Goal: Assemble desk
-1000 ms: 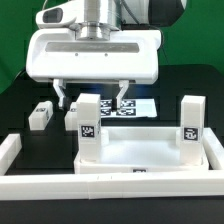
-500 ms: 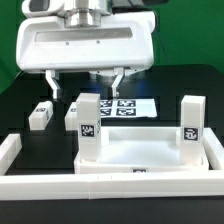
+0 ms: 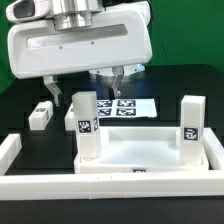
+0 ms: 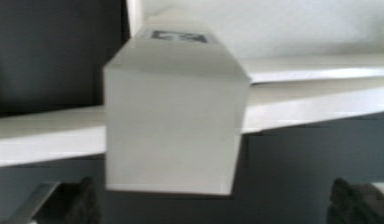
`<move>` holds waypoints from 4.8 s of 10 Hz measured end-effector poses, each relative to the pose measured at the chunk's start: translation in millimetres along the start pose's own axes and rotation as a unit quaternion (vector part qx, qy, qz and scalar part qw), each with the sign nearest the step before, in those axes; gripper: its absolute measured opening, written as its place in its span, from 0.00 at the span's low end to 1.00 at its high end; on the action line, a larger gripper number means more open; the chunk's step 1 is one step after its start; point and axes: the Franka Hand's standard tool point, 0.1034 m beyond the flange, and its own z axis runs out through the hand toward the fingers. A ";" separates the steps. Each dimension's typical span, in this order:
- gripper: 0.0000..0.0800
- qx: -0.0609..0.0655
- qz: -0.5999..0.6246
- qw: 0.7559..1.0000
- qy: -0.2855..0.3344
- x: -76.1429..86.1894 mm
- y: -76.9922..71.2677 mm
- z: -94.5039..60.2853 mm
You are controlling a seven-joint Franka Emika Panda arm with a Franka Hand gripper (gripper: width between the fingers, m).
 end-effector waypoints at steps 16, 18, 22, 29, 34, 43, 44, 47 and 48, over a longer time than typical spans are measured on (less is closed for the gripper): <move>0.36 -0.015 0.359 0.931 -0.064 -14.2 -7.1 18.1; 0.36 0.000 0.503 0.862 -0.067 -12.2 -5.9 19.0; 0.36 0.007 0.616 0.786 -0.053 -1.7 -12.5 22.1; 0.81 0.008 0.325 0.945 -0.028 2.4 -16.0 21.6; 0.81 0.000 0.051 0.998 -0.031 -0.5 -17.7 24.9; 0.39 -0.010 0.440 0.897 -0.031 -1.6 -16.0 27.1; 0.38 0.004 0.517 0.855 -0.036 -1.3 -15.5 27.1; 0.38 0.029 0.635 0.770 -0.046 0.4 -17.4 26.6; 0.38 0.029 0.632 0.773 -0.046 0.2 -18.2 26.8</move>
Offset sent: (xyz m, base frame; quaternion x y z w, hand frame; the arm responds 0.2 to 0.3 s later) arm -0.0312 -0.0249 -0.0132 -0.0425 -0.0123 -0.0052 0.9990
